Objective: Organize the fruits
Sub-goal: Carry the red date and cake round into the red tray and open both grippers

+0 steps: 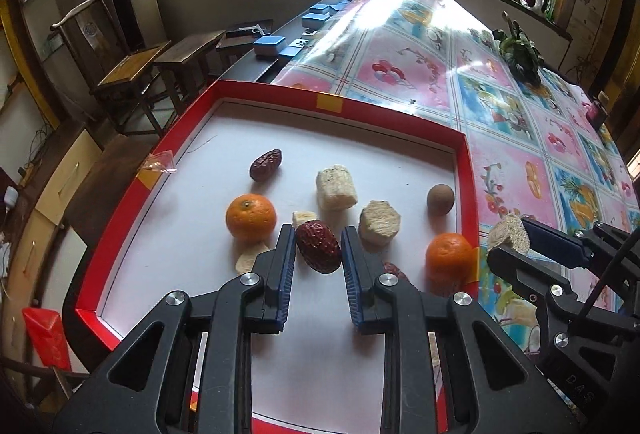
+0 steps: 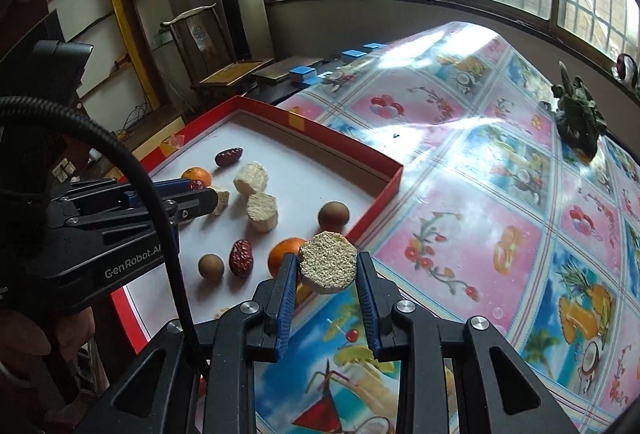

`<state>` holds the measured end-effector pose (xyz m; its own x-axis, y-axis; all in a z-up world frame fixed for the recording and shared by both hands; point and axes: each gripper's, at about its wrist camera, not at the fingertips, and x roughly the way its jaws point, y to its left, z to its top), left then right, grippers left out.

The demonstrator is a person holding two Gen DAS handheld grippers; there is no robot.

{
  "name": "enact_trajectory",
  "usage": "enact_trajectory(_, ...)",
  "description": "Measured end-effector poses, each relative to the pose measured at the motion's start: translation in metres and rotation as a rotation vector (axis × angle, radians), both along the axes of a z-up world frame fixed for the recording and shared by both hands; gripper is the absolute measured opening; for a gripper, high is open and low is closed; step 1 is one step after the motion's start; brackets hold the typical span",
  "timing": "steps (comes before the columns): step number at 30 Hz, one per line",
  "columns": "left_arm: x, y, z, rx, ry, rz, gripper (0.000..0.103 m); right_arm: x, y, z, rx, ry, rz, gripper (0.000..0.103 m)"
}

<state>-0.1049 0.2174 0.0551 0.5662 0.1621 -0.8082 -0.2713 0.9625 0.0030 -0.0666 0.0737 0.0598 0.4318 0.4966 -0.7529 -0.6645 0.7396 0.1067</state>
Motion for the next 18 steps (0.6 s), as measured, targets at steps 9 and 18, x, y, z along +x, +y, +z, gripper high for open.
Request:
enact_trajectory(9,-0.005,0.02,-0.009,-0.015,0.012,0.034,0.022,0.017,0.042,-0.011,-0.039,0.015,0.062,0.028)
enact_trajectory(18,-0.003,0.025,-0.016,0.013,0.015,0.062,0.023,0.027,0.073,-0.026,-0.06,0.024,0.114,0.029)
